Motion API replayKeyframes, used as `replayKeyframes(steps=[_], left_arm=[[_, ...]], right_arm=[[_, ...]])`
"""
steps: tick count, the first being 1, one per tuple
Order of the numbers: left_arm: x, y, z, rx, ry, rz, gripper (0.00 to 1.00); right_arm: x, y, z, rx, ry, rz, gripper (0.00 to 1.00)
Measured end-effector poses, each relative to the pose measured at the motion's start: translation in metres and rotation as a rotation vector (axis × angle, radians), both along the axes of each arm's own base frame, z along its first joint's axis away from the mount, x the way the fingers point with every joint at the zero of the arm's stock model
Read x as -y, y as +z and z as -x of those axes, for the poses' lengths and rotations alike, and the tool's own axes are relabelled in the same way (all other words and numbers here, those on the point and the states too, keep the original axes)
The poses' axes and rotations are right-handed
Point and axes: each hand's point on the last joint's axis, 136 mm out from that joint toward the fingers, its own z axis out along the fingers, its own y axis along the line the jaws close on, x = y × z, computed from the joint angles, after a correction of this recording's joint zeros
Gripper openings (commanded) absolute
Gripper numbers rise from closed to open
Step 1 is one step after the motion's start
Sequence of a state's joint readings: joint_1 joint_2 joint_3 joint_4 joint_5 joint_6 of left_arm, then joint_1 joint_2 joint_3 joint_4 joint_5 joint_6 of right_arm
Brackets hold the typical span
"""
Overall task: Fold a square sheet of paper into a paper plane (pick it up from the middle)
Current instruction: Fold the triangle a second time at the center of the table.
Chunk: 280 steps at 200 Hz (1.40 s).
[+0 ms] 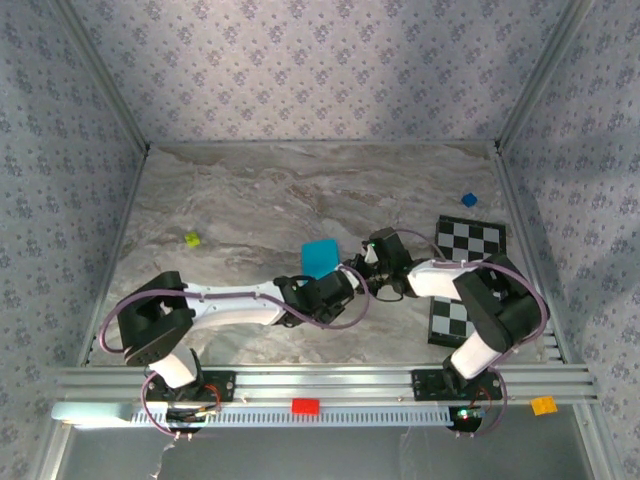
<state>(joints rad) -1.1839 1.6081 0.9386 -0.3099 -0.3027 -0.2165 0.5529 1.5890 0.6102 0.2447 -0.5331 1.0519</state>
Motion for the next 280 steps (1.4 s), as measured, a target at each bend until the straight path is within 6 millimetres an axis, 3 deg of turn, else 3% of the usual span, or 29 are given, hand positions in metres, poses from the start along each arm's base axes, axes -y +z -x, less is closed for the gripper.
replayKeyframes(steps=[57,93,156,197,239,280], left_arm=[[-0.007,0.001,-0.003,-0.069,0.050,0.081,0.00],[-0.011,0.002,-0.007,-0.089,0.070,0.113,0.00],[-0.005,0.005,-0.014,-0.179,0.099,0.217,0.00],[-0.007,0.003,-0.018,-0.233,0.114,0.263,0.00],[-0.009,0.002,-0.019,-0.272,0.124,0.285,0.00],[-0.007,0.003,-0.019,-0.295,0.126,0.309,0.13]], right_arm=[[0.024,0.017,0.000,0.071,-0.041,0.099,0.39],[0.028,0.022,0.002,0.081,-0.039,0.107,0.40],[0.032,0.019,0.008,0.067,-0.044,0.123,0.29],[0.020,0.014,0.013,0.054,-0.023,0.092,0.20],[0.007,-0.003,0.020,0.007,0.018,0.085,0.12],[-0.002,0.000,0.017,0.019,0.029,0.045,0.12]])
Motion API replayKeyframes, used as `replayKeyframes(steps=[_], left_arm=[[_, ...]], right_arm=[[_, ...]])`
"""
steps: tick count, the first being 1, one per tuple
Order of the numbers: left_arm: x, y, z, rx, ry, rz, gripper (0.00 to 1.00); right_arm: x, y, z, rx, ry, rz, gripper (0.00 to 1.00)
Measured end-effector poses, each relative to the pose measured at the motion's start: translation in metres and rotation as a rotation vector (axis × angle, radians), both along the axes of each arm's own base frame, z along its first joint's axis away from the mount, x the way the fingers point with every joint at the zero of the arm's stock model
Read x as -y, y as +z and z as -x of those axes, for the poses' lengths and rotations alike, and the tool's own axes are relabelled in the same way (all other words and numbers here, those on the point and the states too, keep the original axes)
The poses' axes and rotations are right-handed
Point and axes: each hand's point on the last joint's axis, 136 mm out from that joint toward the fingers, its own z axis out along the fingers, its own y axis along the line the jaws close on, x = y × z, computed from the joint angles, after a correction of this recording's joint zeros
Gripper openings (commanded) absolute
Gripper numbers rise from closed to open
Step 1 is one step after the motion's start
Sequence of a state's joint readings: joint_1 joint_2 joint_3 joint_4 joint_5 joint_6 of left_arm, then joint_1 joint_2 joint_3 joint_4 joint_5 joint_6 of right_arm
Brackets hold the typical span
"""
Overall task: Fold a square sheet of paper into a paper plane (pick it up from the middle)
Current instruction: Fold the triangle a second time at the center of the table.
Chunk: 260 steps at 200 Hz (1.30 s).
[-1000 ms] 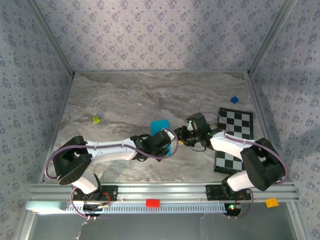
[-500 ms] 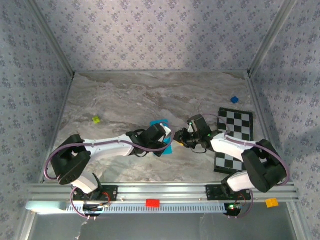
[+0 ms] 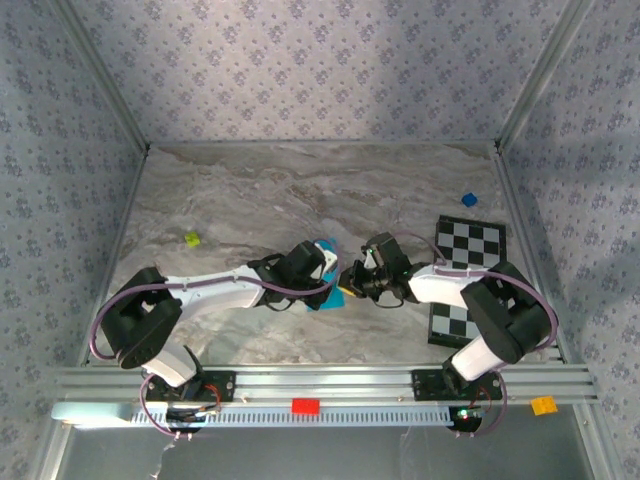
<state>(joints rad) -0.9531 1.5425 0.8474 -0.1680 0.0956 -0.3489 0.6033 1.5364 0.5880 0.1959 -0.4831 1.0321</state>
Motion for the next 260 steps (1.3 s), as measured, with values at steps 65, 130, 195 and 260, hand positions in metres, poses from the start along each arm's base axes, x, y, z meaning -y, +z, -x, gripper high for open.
replayKeyframes(steps=[65,130,195,260], left_arm=[[0.000,-0.006,-0.004,-0.045,0.018,0.019,0.08],[0.002,-0.004,-0.009,-0.067,0.021,0.060,0.00],[-0.001,-0.005,-0.012,-0.108,0.041,0.098,0.00],[-0.007,-0.012,-0.018,-0.141,0.066,0.097,0.00]], right_arm=[[-0.004,-0.003,0.001,-0.012,0.019,-0.018,0.12],[-0.004,-0.005,0.002,-0.014,0.018,-0.011,0.13],[-0.004,-0.014,0.012,-0.014,0.056,0.101,0.08],[0.003,-0.027,0.010,-0.010,0.073,0.214,0.06]])
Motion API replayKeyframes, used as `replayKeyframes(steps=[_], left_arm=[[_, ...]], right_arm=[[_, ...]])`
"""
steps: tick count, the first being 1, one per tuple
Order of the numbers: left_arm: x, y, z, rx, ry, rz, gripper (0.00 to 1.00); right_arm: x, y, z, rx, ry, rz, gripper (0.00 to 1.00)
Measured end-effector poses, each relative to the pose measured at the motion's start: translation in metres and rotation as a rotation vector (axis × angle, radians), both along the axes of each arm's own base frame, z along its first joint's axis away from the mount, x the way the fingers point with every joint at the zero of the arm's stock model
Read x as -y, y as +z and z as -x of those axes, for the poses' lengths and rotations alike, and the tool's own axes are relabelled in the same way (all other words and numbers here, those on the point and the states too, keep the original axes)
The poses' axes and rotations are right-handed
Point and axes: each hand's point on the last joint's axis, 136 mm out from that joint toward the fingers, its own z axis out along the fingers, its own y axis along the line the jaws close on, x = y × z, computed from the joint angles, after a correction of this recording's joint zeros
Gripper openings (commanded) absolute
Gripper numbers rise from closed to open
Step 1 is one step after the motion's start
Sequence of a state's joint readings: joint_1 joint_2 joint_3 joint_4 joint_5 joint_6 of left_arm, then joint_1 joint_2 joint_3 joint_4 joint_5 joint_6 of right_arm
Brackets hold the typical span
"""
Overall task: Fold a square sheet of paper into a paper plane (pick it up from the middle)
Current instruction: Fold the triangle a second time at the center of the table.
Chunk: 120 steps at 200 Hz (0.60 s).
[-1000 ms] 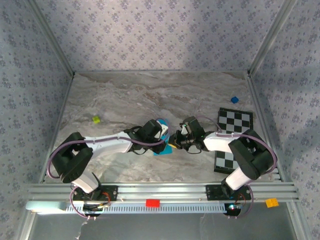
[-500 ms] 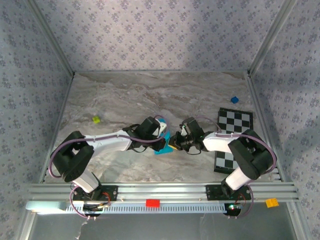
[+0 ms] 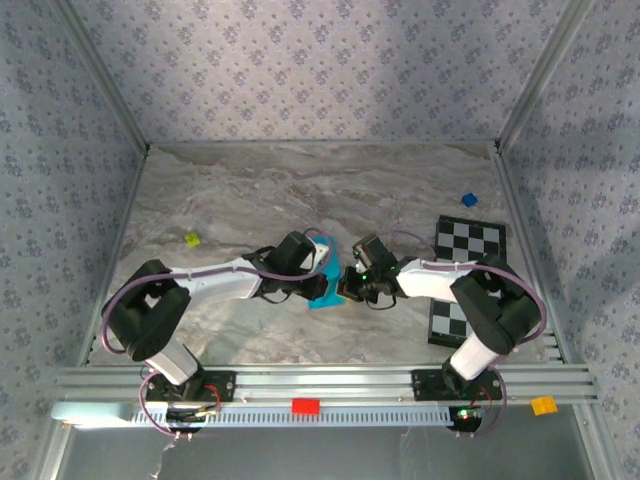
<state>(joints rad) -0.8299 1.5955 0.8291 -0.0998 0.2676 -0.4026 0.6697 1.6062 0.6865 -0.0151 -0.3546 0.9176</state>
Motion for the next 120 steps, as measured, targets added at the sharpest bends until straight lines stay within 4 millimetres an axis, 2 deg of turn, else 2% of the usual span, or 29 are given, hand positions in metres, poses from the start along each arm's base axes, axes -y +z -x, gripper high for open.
replayKeyframes(steps=[57,120], left_arm=[[-0.014,-0.029,-0.014,-0.055,0.038,-0.063,0.00],[-0.014,-0.020,-0.029,-0.012,0.045,-0.085,0.00]], right_arm=[[0.000,0.000,0.000,0.013,0.021,0.006,0.05],[-0.001,-0.001,0.000,0.012,0.031,0.009,0.05]])
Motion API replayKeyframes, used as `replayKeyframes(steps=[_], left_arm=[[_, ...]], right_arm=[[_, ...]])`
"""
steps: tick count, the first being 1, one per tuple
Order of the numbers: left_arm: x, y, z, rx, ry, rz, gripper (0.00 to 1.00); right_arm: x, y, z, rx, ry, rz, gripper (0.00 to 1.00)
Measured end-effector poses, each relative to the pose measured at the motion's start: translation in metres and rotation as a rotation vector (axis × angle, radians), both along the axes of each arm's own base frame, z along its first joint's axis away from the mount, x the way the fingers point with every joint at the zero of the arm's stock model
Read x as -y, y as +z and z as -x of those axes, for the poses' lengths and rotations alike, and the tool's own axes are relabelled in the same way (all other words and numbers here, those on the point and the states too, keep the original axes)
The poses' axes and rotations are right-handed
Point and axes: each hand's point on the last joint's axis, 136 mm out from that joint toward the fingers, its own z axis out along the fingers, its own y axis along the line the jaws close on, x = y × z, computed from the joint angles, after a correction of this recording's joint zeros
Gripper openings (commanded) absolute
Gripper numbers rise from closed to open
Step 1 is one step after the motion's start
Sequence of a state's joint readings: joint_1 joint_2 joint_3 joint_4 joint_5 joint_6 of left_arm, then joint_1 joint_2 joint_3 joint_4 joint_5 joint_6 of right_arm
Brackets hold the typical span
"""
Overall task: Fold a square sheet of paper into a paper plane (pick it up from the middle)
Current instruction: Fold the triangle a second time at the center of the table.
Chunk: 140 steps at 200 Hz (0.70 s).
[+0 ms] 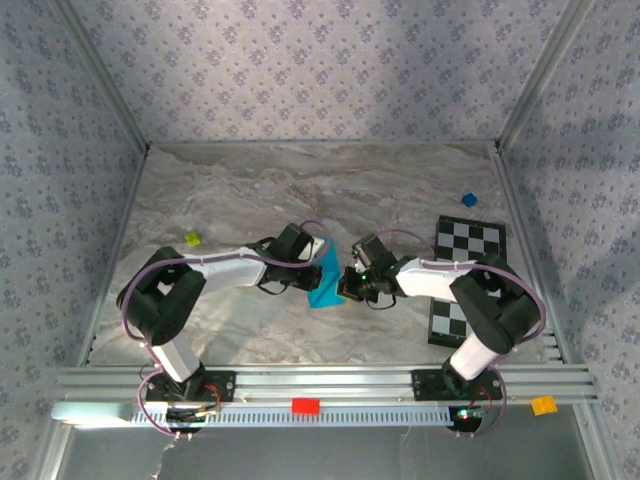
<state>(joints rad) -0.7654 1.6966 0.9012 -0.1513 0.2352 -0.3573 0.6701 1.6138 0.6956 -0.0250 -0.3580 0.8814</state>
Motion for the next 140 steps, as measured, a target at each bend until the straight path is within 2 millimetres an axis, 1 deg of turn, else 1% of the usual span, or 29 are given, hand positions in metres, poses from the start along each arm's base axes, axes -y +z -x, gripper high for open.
replayKeyframes(steps=[46,140], left_arm=[[-0.008,-0.004,-0.001,0.007,0.014,-0.048,0.00],[-0.017,-0.008,-0.004,0.011,0.037,-0.089,0.00]], right_arm=[[-0.001,0.000,-0.001,0.000,0.008,-0.001,0.05],[-0.002,0.000,-0.001,0.000,0.009,-0.001,0.05]])
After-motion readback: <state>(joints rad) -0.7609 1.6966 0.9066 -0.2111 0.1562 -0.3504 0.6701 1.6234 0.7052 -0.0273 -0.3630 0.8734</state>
